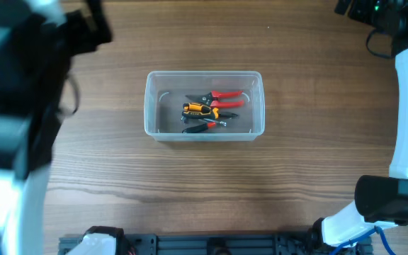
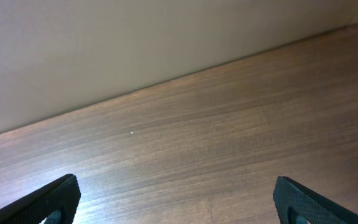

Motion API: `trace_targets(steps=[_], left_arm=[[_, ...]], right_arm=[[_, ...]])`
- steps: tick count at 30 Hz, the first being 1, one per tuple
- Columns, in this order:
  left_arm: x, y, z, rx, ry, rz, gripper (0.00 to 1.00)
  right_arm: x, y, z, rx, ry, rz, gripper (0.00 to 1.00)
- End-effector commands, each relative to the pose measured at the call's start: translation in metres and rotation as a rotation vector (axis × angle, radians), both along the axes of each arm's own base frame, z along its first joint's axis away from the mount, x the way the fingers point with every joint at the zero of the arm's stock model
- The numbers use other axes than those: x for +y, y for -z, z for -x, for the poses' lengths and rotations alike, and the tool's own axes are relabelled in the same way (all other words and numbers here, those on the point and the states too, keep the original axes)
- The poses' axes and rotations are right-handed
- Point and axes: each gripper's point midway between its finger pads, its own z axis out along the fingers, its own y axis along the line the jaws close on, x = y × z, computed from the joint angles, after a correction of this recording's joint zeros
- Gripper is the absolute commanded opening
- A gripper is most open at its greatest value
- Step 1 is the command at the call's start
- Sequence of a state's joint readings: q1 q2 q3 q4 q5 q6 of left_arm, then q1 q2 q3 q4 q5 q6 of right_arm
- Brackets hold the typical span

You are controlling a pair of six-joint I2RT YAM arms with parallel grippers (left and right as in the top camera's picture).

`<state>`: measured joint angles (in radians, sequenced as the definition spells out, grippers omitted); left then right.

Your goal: Pack container

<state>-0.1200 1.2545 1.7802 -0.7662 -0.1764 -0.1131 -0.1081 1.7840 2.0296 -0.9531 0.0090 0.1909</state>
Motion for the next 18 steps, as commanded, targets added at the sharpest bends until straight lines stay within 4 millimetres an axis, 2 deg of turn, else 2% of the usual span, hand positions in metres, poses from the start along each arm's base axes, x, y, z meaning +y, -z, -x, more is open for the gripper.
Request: trace_targets(steps=[1,3,4,6,8,10,14,17,18], left_arm=[[0.021,-0.031,0.061,-0.120,-0.049,-0.006,1.00],[0.027,-0.030,0.087,-0.149,-0.064,-0.004,1.00],[0.031,-0.026,0.105,-0.167,-0.075,-0.003,1.00],[0.036,-0.015,0.129,-0.183,-0.089,-0.002,1.00],[0.039,0.003,0.148,-0.187,-0.099,-0.002,1.00],[0.040,0.033,0.165,-0.174,-0.100,-0.001,1.00],[0.036,0.090,0.173,-0.163,-0.076,0.004,1.00],[0.028,0.119,0.167,-0.178,-0.028,0.012,1.00],[0.022,0.136,0.160,-0.186,0.007,0.016,1.00]], right_arm=[[-0.001,0.002,-0.001,0.001,0.021,-0.005,1.00],[-0.001,0.002,-0.001,0.001,0.021,-0.005,1.00],[-0.001,0.002,-0.001,0.001,0.021,-0.005,1.00],[-0.001,0.002,-0.001,0.001,0.021,-0.005,1.00],[-0.001,0.002,-0.001,0.001,0.020,-0.005,1.00],[-0.001,0.002,-0.001,0.001,0.020,-0.005,1.00],[-0.001,0.002,-0.001,0.001,0.021,-0.005,1.00],[-0.001,0.002,-0.001,0.001,0.021,-0.005,1.00],[-0.001,0.002,-0.001,0.001,0.021,-0.005,1.00]])
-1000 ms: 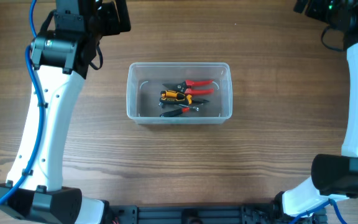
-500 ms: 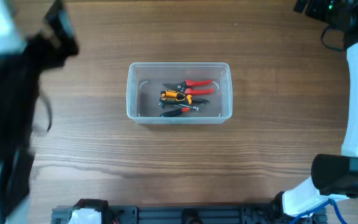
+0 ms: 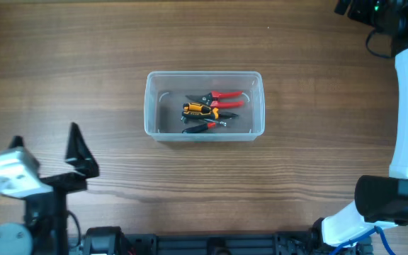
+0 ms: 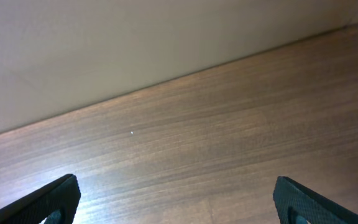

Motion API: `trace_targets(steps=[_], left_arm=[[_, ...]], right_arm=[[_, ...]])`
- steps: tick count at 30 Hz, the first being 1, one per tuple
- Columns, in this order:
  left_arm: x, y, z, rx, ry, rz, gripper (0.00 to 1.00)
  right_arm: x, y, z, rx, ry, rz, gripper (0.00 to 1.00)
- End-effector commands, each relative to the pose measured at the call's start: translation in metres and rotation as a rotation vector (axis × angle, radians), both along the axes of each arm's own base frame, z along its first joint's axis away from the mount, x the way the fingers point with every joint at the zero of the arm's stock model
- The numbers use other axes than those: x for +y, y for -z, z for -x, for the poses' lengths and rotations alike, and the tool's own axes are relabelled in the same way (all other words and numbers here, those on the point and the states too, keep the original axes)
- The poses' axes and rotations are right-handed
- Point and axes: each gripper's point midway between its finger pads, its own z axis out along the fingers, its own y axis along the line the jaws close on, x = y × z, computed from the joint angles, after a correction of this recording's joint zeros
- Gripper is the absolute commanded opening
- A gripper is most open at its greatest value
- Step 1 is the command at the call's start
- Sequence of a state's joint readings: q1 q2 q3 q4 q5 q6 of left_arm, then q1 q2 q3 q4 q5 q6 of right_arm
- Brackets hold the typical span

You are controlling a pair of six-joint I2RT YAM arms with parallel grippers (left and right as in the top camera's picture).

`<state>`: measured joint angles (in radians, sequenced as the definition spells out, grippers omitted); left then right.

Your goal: Pack container

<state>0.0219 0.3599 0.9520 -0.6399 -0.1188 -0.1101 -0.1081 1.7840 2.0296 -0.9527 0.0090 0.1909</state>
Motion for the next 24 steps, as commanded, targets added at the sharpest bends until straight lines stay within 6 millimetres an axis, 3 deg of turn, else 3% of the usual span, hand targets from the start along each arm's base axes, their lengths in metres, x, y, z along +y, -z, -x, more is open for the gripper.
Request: trace_targets(steps=[1,6,10,24], left_arm=[[-0.018,0.047,-0.016,0.000,0.108,-0.006,1.00],[-0.028,0.105,-0.043,-0.032,0.174,0.012,1.00],[-0.029,0.144,-0.050,-0.015,0.173,0.069,1.00],[-0.033,0.191,-0.050,0.014,0.199,0.076,1.00]], right_arm=[[-0.001,0.002,-0.001,0.001,0.021,-0.005,1.00],[-0.001,0.002,-0.001,0.001,0.021,-0.005,1.00],[-0.001,0.002,-0.001,0.001,0.021,-0.005,1.00],[-0.001,0.002,-0.001,0.001,0.021,-0.005,1.00]])
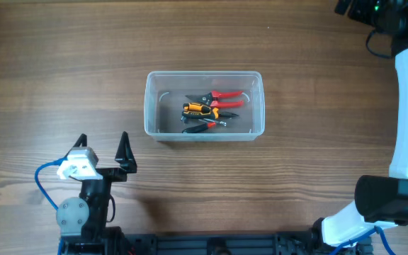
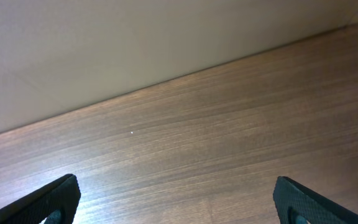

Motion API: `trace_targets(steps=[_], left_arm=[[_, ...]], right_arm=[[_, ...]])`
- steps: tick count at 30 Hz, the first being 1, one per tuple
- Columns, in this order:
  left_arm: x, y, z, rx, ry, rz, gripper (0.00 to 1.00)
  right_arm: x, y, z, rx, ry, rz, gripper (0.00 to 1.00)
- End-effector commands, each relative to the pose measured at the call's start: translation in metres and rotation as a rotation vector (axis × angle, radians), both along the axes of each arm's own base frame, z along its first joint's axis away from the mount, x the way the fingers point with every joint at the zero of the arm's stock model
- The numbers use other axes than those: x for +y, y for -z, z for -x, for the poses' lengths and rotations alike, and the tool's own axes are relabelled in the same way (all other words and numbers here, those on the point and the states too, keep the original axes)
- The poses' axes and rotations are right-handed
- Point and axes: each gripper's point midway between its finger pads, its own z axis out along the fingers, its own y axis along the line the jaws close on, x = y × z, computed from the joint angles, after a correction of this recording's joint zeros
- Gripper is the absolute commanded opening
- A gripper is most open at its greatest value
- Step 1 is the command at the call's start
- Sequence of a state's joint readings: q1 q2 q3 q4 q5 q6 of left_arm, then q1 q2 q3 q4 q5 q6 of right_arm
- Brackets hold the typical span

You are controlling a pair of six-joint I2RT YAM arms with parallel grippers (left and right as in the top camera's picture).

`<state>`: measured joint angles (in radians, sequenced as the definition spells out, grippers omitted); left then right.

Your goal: Pack container

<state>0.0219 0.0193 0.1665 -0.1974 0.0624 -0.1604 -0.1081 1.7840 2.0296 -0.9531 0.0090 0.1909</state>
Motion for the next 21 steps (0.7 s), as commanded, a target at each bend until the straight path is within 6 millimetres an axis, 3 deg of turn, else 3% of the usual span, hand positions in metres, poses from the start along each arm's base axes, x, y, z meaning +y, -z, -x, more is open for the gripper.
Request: trace_targets(steps=[1,13,21], left_arm=[[-0.004,0.014,-0.002,0.022,0.026,0.016,0.99],[-0.006,0.045,-0.006,0.079,0.036,0.019,1.00],[0.011,0.046,-0.007,0.074,-0.056,-0.020,1.00]], right_arm=[[-0.001,0.002,-0.001,0.001,0.021,-0.005,1.00],[-0.001,0.002,-0.001,0.001,0.021,-0.005,1.00],[-0.001,0.002,-0.001,0.001,0.021,-0.005,1.00]])
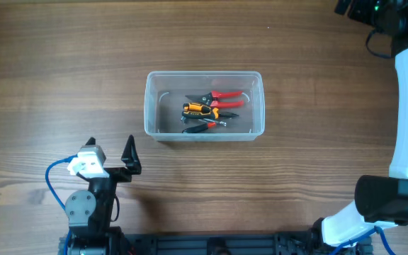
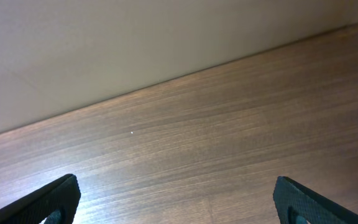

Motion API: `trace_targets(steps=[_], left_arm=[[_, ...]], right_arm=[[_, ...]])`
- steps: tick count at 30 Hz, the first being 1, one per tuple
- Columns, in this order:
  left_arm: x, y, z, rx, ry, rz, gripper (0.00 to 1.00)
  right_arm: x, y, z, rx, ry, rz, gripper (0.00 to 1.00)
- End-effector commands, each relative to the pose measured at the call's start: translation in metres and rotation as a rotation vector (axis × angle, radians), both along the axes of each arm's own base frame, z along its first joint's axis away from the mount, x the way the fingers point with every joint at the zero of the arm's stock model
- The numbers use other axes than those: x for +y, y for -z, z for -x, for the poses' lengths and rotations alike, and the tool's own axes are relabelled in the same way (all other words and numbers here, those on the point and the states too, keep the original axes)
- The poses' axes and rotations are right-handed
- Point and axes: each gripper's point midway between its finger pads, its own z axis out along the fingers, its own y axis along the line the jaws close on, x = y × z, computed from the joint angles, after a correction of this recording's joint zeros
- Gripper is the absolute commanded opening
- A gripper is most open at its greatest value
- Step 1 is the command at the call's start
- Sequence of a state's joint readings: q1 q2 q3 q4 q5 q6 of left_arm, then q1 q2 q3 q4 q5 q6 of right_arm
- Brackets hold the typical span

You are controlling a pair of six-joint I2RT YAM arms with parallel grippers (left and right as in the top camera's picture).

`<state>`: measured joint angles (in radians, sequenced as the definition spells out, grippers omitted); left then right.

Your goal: Pack container

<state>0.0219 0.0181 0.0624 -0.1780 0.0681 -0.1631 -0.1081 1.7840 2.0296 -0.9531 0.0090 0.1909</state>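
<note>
A clear plastic container (image 1: 149, 103) stands mid-table in the overhead view. Inside lie red-handled pruners (image 1: 222, 95), an orange-and-black tool (image 1: 198, 109) and a dark plier-like tool (image 1: 204, 126). My left gripper (image 1: 110, 150) is low at the near left, fingers spread, open, pointing toward the container with nothing between them. The right arm reaches up the right edge; its gripper is out of the overhead view. In the right wrist view my right gripper (image 2: 176, 194) is open wide over bare wood, holding nothing.
The wooden table (image 1: 317, 163) meets a pale wall (image 2: 135, 43) at its far edge in the right wrist view. A blue cable (image 1: 52, 184) loops beside the left arm. The arm bases sit along the near edge.
My left gripper has shifted slightly to the right and a little nearer, still open. The right gripper and the container's contents have not moved.
First the left arm loomed large and blurred over the left side of the table. Then it was low at the near left, fingers spread. It then sat further right, near the front edge, and has settled there. The right arm stayed still throughout.
</note>
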Motion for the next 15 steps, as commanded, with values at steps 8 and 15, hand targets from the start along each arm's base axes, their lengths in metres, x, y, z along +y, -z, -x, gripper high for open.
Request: trace_targets(steps=[8,15], left_arm=[[0.0056,0.0010,-0.0002,-0.016,-0.002,-0.207,1.00],[0.0023,0.0012,-0.0001,-0.018,0.021,-0.240,1.00]], right_arm=[[-0.0014,0.0016,-0.0010,0.001,0.020,-0.005,1.00],[-0.0014,0.0016,-0.0010,0.001,0.021,-0.005,1.00]])
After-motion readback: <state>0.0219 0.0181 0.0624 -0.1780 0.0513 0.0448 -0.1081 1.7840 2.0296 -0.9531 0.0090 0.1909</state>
